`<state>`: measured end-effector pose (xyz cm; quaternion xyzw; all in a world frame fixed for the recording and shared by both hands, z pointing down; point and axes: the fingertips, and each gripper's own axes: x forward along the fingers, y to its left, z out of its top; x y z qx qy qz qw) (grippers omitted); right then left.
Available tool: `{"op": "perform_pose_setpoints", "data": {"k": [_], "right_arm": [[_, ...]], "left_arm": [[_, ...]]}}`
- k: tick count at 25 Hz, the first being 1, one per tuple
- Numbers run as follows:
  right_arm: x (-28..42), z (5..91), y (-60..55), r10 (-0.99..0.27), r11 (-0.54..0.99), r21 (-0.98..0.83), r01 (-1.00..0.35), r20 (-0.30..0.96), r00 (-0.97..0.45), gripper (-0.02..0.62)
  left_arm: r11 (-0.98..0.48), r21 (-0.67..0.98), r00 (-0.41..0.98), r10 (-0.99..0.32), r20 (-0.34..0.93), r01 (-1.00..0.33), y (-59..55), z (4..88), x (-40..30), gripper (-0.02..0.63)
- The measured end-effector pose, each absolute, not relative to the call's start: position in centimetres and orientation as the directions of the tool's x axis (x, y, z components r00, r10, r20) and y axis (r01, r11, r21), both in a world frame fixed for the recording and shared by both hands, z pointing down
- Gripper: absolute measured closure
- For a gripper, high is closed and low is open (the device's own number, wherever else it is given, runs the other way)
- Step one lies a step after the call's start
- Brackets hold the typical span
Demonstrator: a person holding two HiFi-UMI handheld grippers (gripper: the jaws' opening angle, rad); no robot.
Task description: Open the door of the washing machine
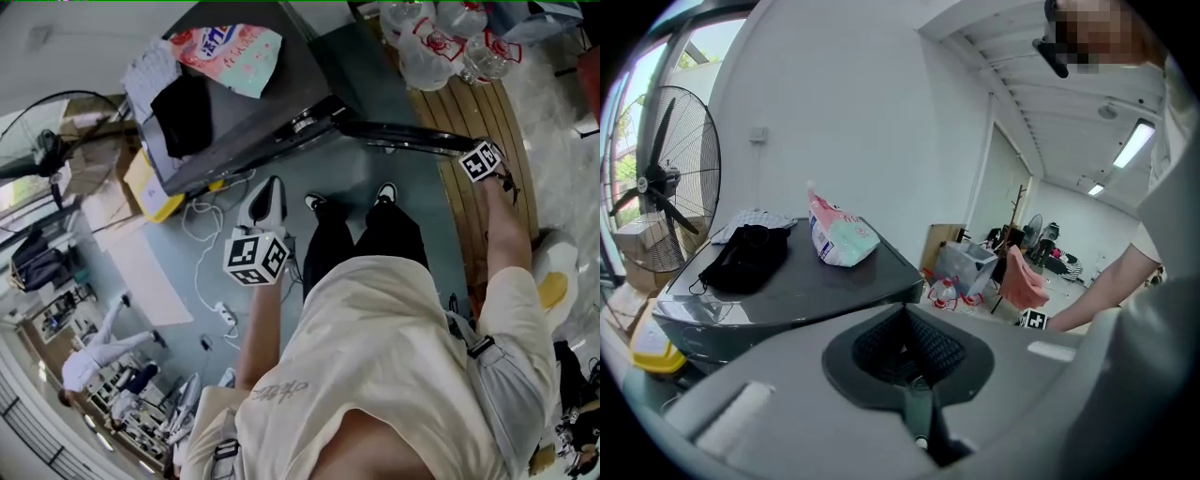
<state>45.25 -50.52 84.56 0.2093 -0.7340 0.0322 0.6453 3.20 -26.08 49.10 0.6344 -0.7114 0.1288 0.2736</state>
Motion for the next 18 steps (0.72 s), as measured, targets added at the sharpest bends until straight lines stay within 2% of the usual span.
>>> {"op": "perform_pose_setpoints", "data": {"k": [4, 9, 13, 18], "right_arm": [[45.0, 84.4, -52.3, -0.28, 0.881, 0.217, -0.42, 0.956, -0.093, 0.538], [44.7, 84.4, -52.5, -0.266, 0.905, 0.213, -0.368, 0.959, -0.099, 0.535], [44.9, 84.3, -52.0, -0.285, 0.898, 0.225, -0.377, 0.952, -0.109, 0.538], [45.5, 83.8, -50.3, -0.321, 0.877, 0.254, -0.409, 0.941, -0.105, 0.594]], "left_arm": [[0.166, 0.155, -0.052, -0.826, 0.561, -0.974, -25.8, 48.8, 2.9, 0.589], [0.172, 0.148, -0.058, -0.821, 0.568, -0.974, -25.4, 48.8, 2.9, 0.589], [0.159, 0.162, -0.039, -0.82, 0.571, -0.974, -25.5, 49.2, 3.6, 0.589], [0.124, 0.184, 0.005, -0.817, 0.577, -0.975, -25.4, 50.1, 4.6, 0.589]]}}
